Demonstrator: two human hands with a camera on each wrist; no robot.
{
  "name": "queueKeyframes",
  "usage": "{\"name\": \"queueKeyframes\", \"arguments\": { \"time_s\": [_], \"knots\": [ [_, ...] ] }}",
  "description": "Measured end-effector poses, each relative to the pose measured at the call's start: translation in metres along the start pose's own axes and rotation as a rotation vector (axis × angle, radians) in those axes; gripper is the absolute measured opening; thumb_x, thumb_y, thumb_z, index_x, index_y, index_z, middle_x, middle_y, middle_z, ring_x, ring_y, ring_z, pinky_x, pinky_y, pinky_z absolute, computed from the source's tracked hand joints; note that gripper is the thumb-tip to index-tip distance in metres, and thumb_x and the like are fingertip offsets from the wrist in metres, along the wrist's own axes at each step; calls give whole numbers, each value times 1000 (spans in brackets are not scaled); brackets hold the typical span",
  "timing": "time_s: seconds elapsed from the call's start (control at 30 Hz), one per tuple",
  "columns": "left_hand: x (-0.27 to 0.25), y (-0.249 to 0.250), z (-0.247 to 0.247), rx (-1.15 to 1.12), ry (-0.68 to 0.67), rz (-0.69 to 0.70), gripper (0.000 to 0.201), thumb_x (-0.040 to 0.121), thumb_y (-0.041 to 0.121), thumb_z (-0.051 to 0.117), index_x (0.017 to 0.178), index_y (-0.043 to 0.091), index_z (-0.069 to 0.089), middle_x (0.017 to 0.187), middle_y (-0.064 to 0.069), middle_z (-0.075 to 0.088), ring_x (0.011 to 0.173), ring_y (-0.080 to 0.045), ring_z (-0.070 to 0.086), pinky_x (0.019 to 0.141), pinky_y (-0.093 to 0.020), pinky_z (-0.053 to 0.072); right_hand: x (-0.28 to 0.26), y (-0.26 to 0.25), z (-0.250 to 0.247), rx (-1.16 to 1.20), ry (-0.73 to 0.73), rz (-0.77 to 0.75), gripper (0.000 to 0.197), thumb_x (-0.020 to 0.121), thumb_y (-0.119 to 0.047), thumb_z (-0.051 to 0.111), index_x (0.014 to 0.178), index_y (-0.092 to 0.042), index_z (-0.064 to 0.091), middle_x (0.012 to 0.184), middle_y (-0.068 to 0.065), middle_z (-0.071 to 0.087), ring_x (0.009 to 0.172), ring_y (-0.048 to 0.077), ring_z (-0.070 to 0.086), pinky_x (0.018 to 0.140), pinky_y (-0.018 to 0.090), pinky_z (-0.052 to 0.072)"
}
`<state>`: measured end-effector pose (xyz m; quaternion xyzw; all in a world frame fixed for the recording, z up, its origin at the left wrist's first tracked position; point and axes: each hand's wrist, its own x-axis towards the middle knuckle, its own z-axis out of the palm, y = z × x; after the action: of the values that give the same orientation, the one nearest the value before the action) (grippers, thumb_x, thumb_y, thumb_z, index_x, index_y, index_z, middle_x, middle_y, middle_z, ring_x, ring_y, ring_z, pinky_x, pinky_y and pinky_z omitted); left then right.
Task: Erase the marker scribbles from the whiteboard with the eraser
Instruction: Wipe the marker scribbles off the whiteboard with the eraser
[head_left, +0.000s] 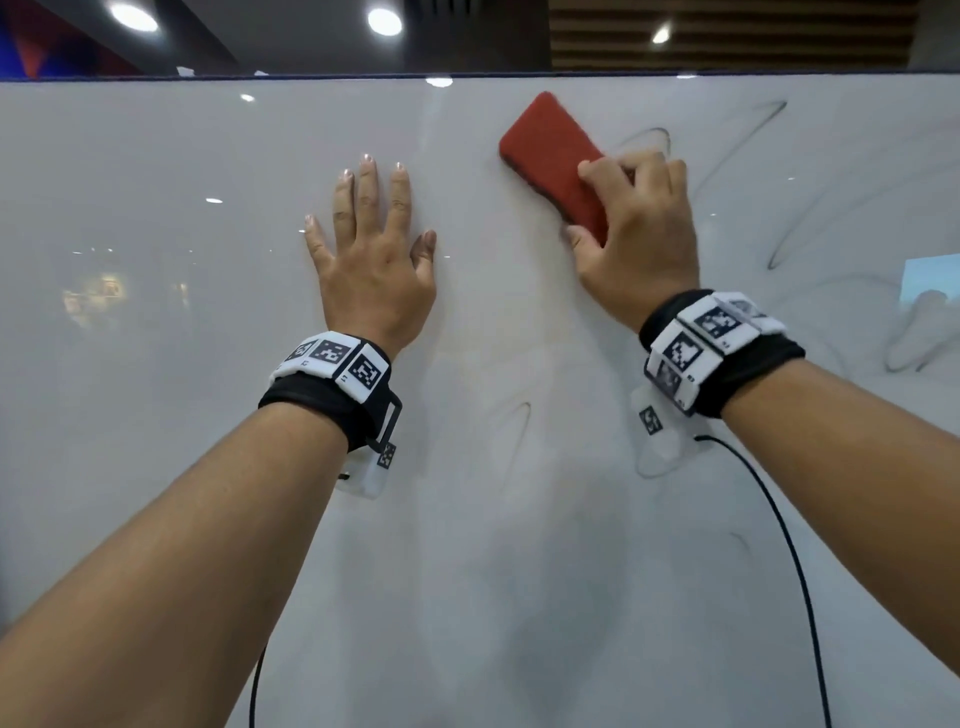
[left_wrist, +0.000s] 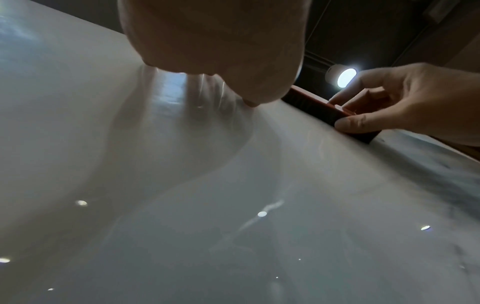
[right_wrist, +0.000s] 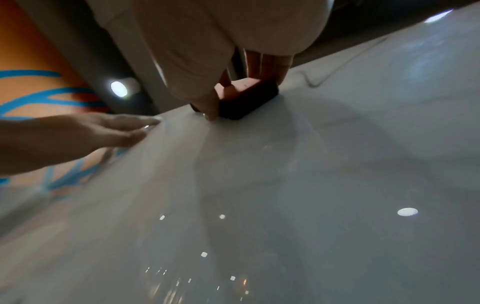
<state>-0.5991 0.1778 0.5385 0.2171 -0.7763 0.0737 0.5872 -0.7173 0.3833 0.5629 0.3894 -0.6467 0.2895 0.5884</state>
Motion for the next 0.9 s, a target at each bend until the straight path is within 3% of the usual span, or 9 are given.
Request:
{"name": "queueKeyframes", "arguments": {
  "time_s": [0.17, 0.33, 0.4, 0.47, 0.57, 0.67, 0.73, 0.9],
  "knots": [
    [-20, -9, 8, -5, 32, 15, 57, 103, 34, 31, 157, 28, 15, 165, 0, 8, 151, -20, 7, 119, -58, 8, -31, 2, 8, 14, -109, -256, 45, 79, -25, 71, 121, -10, 62, 113, 20, 57, 101, 39, 52, 86, 46, 49],
    [-39, -16, 15, 13, 37, -10, 56, 103, 32, 31, 157, 30, 17, 165, 1, 11, 151, -19, 9, 118, -57, 10, -23, -3, 10, 83, 17, -26, 44, 77, -27, 70, 118, -13, 62, 112, 18, 56, 102, 38, 52, 90, 42, 47],
    [-44, -18, 16, 15, 32, -13, 56, 102, 31, 31, 157, 30, 17, 165, 1, 11, 151, -19, 10, 118, -57, 10, -51, -20, 20, 75, -25, -89, 44, 76, -25, 73, 117, -11, 63, 109, 20, 56, 97, 39, 52, 85, 44, 49],
    [-47, -20, 15, 15, 25, -5, 56, 102, 31, 31, 157, 29, 18, 165, 0, 12, 151, -19, 10, 118, -57, 11, -75, -23, 25, 62, -129, -246, 46, 75, -23, 75, 117, -9, 63, 107, 22, 57, 94, 41, 53, 78, 47, 50],
    [-48, -25, 12, 35, 19, 31, 56, 102, 32, 32, 156, 29, 19, 164, 0, 14, 150, -20, 13, 117, -56, 13, -59, -8, 18, 38, -152, -319, 47, 76, -26, 75, 118, -10, 62, 109, 22, 58, 95, 41, 53, 78, 47, 50],
    [-47, -32, 10, 60, 6, 55, 55, 102, 33, 32, 156, 28, 21, 164, -1, 16, 150, -21, 15, 116, -56, 16, -44, -11, 17, 52, -10, -91, 44, 78, -28, 72, 118, -12, 62, 110, 20, 57, 98, 39, 53, 85, 44, 49],
    [-49, -33, 8, 62, -17, 52, 56, 101, 33, 32, 156, 29, 20, 164, 0, 15, 150, -21, 14, 117, -56, 15, -61, -26, 23, 53, 14, -10, 45, 78, -28, 71, 118, -12, 61, 109, 19, 56, 97, 39, 52, 84, 42, 48],
    [-55, -38, 4, 25, -65, 64, 57, 101, 31, 33, 156, 30, 17, 165, 0, 12, 150, -21, 11, 118, -56, 11, -120, -41, 29, 23, -185, -252, 47, 75, -25, 75, 118, -11, 61, 107, 21, 58, 90, 38, 53, 73, 43, 49]
  ]
}}
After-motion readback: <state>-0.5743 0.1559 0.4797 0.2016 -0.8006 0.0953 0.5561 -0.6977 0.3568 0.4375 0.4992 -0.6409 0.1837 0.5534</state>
